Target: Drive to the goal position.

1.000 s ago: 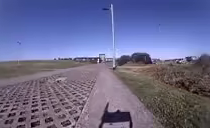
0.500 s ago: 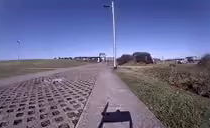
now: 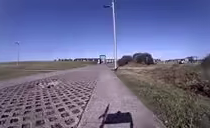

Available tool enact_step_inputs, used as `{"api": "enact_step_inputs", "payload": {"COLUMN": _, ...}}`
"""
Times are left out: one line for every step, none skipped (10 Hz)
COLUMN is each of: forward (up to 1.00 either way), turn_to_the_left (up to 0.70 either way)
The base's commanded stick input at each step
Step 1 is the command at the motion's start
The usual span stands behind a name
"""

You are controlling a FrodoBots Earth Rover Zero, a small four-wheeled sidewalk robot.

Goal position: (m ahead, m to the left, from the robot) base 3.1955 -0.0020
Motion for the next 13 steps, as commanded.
{"api": "enact_step_inputs", "payload": {"forward": 1.00, "turn_to_the_left": 0.00}}
{"api": "enact_step_inputs", "payload": {"forward": 1.00, "turn_to_the_left": 0.00}}
{"api": "enact_step_inputs", "payload": {"forward": 1.00, "turn_to_the_left": 0.00}}
{"api": "enact_step_inputs", "payload": {"forward": 1.00, "turn_to_the_left": 0.00}}
{"api": "enact_step_inputs", "payload": {"forward": 1.00, "turn_to_the_left": 0.00}}
{"api": "enact_step_inputs", "payload": {"forward": 1.00, "turn_to_the_left": 0.00}}
{"api": "enact_step_inputs", "payload": {"forward": 1.00, "turn_to_the_left": 0.00}}
{"api": "enact_step_inputs", "payload": {"forward": 1.00, "turn_to_the_left": 0.00}}
{"api": "enact_step_inputs", "payload": {"forward": 1.00, "turn_to_the_left": 0.00}}
{"api": "enact_step_inputs", "payload": {"forward": 1.00, "turn_to_the_left": 0.00}}
{"api": "enact_step_inputs", "payload": {"forward": 1.00, "turn_to_the_left": 0.00}}
{"api": "enact_step_inputs", "payload": {"forward": 1.00, "turn_to_the_left": 0.00}}
{"api": "enact_step_inputs", "payload": {"forward": 1.00, "turn_to_the_left": 0.00}}
